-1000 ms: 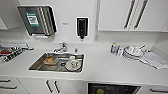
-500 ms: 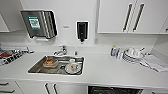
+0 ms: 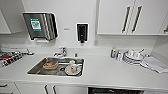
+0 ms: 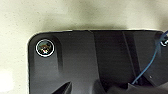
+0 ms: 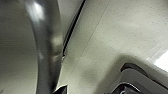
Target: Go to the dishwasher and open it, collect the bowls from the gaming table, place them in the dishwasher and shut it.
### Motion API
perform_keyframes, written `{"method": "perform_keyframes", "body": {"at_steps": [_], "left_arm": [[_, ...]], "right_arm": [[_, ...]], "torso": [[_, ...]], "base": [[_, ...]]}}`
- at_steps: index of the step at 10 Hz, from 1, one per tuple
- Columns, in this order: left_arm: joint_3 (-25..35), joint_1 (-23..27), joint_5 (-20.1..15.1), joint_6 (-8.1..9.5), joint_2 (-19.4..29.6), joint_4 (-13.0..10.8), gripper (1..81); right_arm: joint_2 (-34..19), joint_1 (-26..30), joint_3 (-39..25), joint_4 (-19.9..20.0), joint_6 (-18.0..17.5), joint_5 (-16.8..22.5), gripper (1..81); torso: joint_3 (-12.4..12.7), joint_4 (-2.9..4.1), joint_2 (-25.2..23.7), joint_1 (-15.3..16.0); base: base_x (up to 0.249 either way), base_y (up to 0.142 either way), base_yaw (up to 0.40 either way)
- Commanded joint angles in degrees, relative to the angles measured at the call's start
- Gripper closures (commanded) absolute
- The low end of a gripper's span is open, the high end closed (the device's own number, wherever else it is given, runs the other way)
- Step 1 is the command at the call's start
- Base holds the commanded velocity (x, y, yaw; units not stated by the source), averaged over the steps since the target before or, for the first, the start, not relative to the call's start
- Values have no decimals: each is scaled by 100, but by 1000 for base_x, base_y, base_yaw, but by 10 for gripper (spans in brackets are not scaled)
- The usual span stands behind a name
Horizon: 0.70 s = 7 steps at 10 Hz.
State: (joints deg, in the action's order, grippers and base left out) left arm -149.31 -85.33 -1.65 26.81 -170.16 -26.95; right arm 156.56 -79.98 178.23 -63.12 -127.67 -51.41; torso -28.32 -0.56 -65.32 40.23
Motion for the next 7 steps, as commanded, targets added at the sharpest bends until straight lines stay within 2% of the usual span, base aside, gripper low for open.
{"method": "perform_keyframes", "body": {"at_steps": [1, 5, 7], "left_arm": [[25, 231, -328, -9, 69, 67, 10], [33, 170, -336, 0, 131, 67, 10], [25, 161, -336, 0, 148, 76, 10]], "right_arm": [[-263, 610, 167, 169, -302, 17, 10], [-281, 1057, 167, 134, -452, -54, 10], [-448, 1374, 194, 19, -496, -405, 10]], "torso": [[0, 0, 0, 0], [0, 0, 2, 0], [0, 0, 2, 0]], "base": [[0, 0, 0], [0, 0, 0], [0, 0, 0]]}}
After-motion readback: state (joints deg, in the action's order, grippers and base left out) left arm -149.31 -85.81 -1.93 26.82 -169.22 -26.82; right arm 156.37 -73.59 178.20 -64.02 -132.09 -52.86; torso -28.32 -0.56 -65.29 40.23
